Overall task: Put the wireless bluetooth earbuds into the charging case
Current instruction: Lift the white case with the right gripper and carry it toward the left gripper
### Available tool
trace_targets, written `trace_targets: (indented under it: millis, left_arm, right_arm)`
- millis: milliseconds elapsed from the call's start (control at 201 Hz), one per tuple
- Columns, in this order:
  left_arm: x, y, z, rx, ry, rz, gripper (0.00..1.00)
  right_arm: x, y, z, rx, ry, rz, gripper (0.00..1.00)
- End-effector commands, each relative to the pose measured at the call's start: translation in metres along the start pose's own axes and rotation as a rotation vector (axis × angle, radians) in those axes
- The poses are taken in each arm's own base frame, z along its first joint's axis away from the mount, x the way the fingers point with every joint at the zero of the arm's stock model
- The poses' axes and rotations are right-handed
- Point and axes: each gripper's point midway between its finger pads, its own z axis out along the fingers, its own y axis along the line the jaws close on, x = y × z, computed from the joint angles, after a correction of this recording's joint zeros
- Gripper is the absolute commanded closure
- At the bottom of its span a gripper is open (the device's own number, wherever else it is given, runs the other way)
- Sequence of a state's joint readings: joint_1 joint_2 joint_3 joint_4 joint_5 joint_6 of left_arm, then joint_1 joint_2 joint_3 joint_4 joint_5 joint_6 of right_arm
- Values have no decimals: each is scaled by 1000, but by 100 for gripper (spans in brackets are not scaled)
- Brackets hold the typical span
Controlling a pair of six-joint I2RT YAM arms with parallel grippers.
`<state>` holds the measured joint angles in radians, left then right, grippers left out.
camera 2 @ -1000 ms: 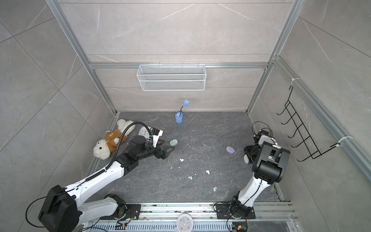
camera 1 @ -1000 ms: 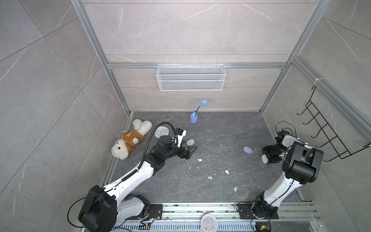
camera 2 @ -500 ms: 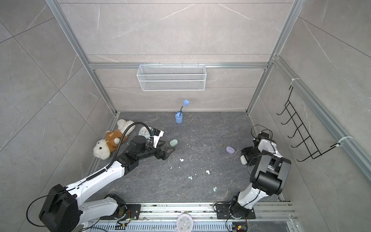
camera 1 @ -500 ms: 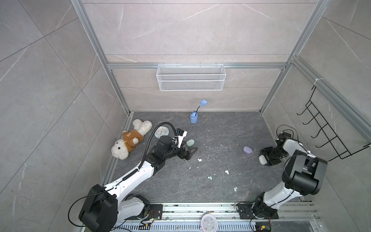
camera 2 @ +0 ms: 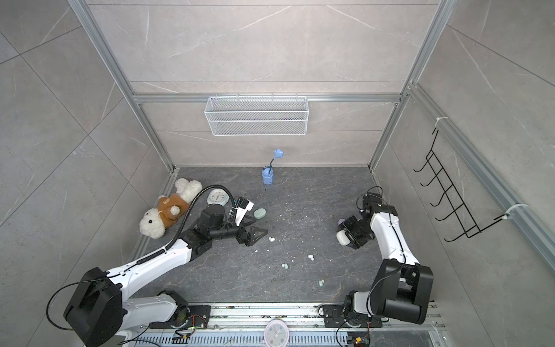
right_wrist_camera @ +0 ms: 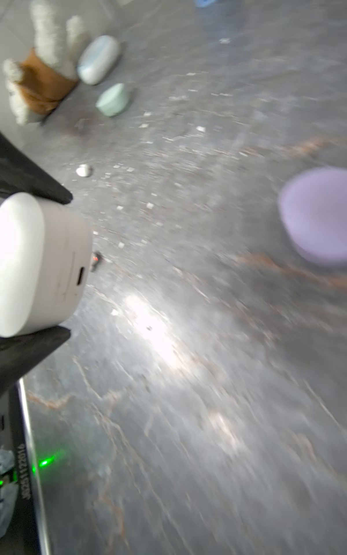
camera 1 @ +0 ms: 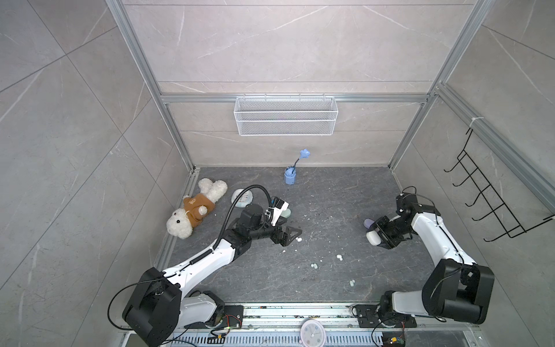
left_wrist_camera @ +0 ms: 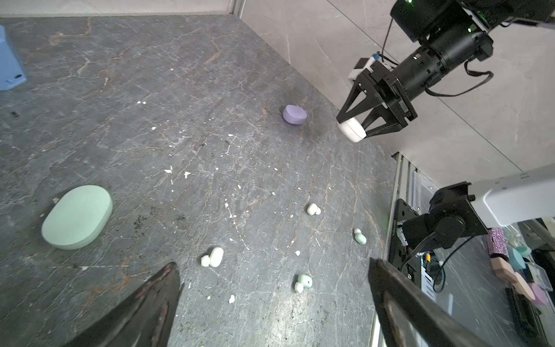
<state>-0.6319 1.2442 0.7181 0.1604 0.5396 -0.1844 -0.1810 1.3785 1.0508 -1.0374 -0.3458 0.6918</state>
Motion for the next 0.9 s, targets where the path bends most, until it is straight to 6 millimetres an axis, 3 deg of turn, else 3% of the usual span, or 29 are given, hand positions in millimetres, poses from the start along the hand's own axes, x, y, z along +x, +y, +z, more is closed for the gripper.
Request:
trace_targets:
  millis: [0, 503, 891]
  left_arm:
    - [-24, -28, -5, 100, -46, 108, 0]
    - [-23, -63, -12, 231, -22, 228, 0]
    - [-12, -74, -27, 257, 177, 346, 1]
  right_arm:
    - [29, 20, -16, -32, 58, -111, 44]
    - [108, 112, -51, -135, 152, -544, 44]
    - [197, 182, -41, -354, 318, -841, 44]
